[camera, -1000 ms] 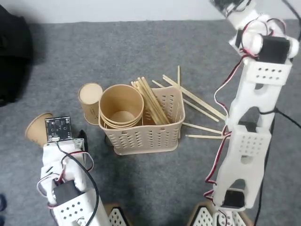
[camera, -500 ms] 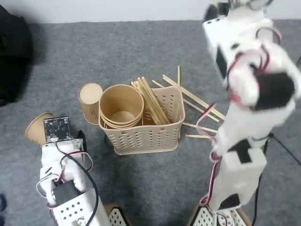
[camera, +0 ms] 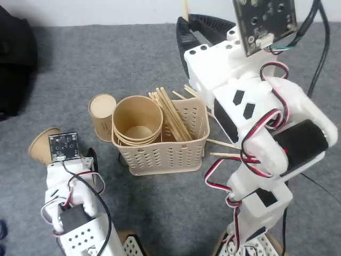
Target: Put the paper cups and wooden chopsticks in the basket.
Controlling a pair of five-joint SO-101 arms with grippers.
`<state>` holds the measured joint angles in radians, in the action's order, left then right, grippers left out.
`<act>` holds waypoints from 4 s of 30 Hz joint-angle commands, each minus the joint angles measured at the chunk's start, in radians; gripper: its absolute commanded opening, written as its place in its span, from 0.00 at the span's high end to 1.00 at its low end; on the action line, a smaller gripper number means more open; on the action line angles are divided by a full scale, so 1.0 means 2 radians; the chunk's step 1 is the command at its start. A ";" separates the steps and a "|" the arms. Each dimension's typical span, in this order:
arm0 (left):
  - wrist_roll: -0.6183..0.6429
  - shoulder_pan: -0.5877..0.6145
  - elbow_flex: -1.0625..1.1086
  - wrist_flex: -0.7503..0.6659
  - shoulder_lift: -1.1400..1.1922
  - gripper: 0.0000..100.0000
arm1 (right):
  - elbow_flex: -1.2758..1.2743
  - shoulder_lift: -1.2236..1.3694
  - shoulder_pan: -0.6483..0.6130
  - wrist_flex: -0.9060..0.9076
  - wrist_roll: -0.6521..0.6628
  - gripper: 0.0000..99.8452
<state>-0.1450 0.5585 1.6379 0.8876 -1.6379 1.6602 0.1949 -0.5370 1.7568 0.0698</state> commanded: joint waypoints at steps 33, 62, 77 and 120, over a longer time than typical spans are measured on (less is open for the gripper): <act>0.004 0.002 -0.007 -0.012 -0.005 0.79 | -0.390 -0.235 -0.044 -0.069 -0.038 0.99; 0.003 0.002 -0.006 -0.014 -0.005 0.79 | -0.946 -0.567 -0.082 -0.376 0.000 0.99; 0.002 0.001 -0.006 -0.014 -0.005 0.79 | -1.180 -0.594 -0.051 -0.544 0.000 0.99; 0.068 0.048 -0.068 0.036 -0.005 0.79 | -1.260 -0.695 0.090 -0.430 0.037 0.80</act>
<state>-0.0222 0.5999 1.5980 0.9152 -1.6379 -0.9129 -1.1876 -0.4281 0.8485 0.0944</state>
